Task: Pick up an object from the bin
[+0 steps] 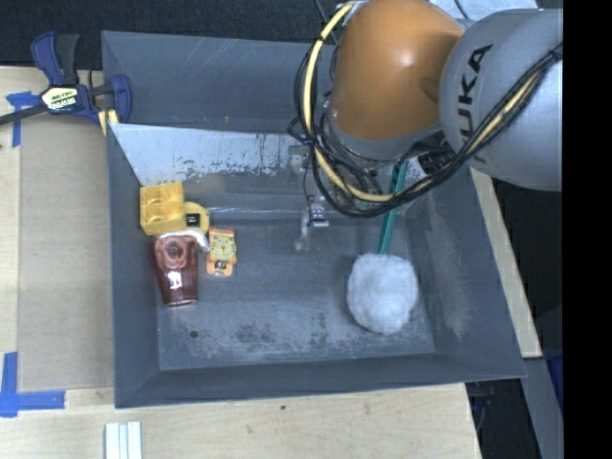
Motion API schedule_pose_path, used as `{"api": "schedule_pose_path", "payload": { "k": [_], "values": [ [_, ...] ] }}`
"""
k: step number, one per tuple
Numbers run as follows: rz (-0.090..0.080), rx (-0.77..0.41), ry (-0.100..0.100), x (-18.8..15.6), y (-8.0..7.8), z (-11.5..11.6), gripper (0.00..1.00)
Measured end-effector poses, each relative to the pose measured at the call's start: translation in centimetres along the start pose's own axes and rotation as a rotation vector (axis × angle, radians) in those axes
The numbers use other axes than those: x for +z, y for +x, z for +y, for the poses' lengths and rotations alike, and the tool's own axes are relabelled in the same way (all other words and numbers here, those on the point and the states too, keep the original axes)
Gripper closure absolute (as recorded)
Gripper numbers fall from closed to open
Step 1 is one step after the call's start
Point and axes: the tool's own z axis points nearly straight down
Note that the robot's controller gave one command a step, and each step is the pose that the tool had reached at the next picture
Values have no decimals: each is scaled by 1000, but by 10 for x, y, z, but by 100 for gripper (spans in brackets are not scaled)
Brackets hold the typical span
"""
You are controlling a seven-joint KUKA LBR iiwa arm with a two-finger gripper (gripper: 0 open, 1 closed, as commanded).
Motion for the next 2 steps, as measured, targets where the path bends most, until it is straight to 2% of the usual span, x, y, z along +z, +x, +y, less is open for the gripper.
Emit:
{"api": "schedule_pose_path", "payload": {
  "k": [1, 2],
  "values": [
    [-9, 3, -2, -5, -1, 0, 0],
    [-10, 105, -3, 101, -18, 52, 0]
  ]
}}
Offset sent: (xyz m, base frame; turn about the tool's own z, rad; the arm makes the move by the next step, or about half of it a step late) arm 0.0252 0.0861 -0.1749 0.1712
